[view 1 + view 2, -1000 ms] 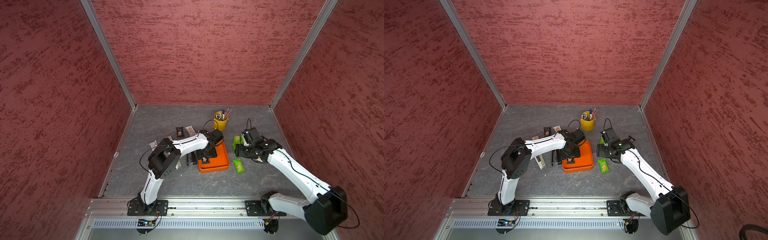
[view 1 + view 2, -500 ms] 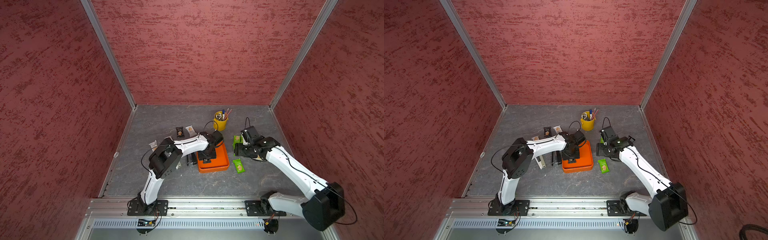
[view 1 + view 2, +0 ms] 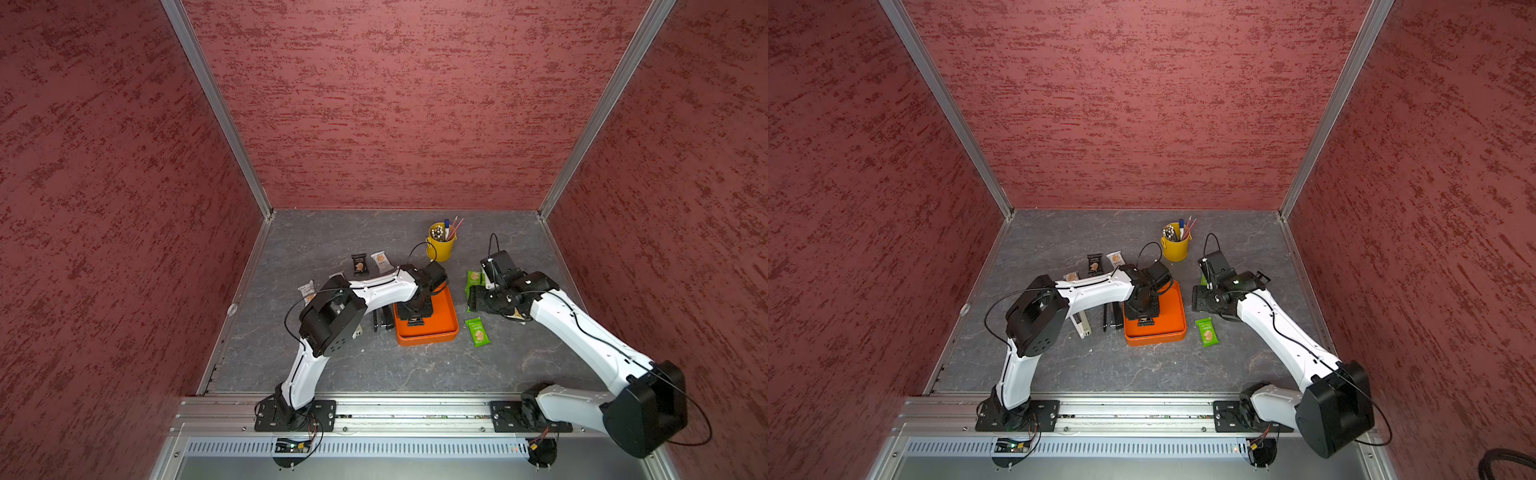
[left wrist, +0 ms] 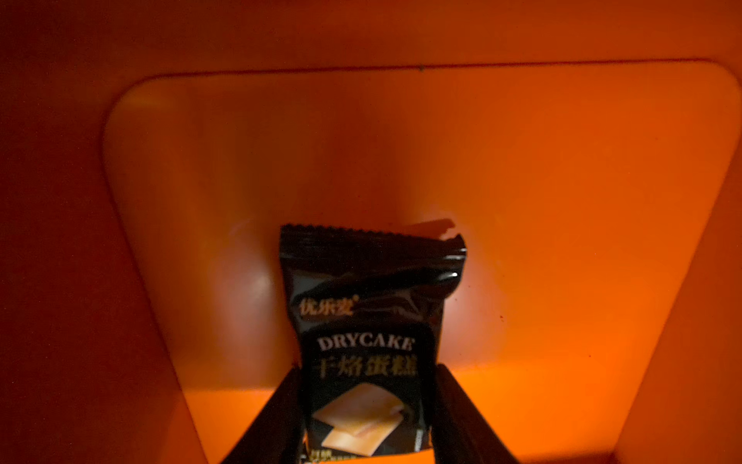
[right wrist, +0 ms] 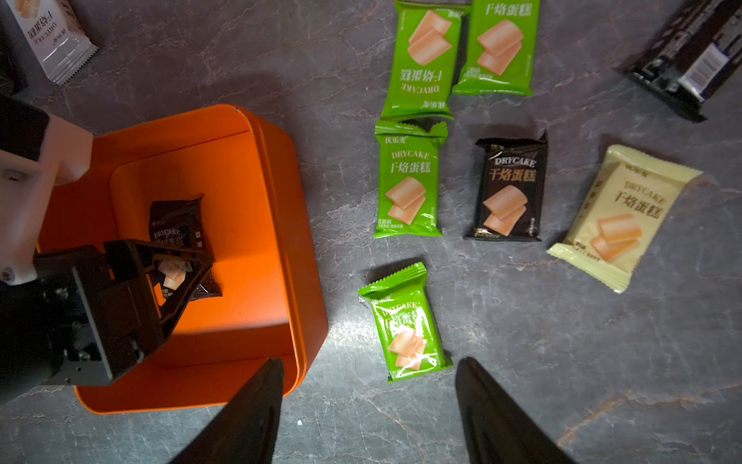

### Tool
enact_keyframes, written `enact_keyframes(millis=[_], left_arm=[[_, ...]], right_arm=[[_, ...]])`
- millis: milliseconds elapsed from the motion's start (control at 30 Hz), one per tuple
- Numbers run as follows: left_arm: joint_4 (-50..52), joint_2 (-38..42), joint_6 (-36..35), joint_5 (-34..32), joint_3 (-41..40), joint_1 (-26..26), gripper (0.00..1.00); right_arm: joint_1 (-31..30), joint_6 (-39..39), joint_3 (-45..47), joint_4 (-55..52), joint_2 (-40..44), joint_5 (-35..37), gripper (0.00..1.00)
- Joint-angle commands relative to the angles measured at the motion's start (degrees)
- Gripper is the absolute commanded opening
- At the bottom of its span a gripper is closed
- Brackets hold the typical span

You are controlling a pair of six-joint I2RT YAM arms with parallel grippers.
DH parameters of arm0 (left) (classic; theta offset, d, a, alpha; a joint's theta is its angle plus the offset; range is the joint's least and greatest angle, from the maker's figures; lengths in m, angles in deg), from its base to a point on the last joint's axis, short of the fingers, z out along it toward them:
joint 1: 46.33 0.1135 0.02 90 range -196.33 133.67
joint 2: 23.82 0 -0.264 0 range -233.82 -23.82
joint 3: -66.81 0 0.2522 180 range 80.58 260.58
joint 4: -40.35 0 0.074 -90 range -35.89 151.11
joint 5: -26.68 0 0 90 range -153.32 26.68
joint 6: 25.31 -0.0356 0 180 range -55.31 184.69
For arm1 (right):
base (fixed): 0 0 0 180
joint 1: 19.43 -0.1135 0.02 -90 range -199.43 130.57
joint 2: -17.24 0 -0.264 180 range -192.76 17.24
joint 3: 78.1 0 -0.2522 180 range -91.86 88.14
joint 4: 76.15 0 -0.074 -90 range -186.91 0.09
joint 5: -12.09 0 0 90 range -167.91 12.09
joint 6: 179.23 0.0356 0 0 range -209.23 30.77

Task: Take the cookies out of the storage box
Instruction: Pick up the cookie from the storage box, then place the cookie at the center of the board.

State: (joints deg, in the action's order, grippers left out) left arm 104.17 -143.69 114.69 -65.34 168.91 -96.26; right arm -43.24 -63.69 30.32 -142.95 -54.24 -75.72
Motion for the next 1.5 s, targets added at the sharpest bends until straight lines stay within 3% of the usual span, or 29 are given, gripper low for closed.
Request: enact_keyframes(millis=[0,800,1100,1467], left_arm=[[-1.20,-1.35,-0.54,0.00,-0.55,-0.08,0.45],[0.47,12.82,0.40,-1.61,-0.56,4.45,0.38],[1.78,25.01,-0.62,-2.68,-12.96,11.62,0.38],[0.79,39.05,-3.38,-2.50,-30.86,26.86,0.38]], right_arm=[[0.61,0.56,-1.77,-0.84,0.72,0.97,0.72],[0.61,1.83,-1.79,1.97,3.07,-2.04,0.72],[0.14,6.10,-2.37,8.63,-1.88,-8.16,0.71],[-0.36,7.98,-7.24,11.19,-9.05,-8.48,0.70]])
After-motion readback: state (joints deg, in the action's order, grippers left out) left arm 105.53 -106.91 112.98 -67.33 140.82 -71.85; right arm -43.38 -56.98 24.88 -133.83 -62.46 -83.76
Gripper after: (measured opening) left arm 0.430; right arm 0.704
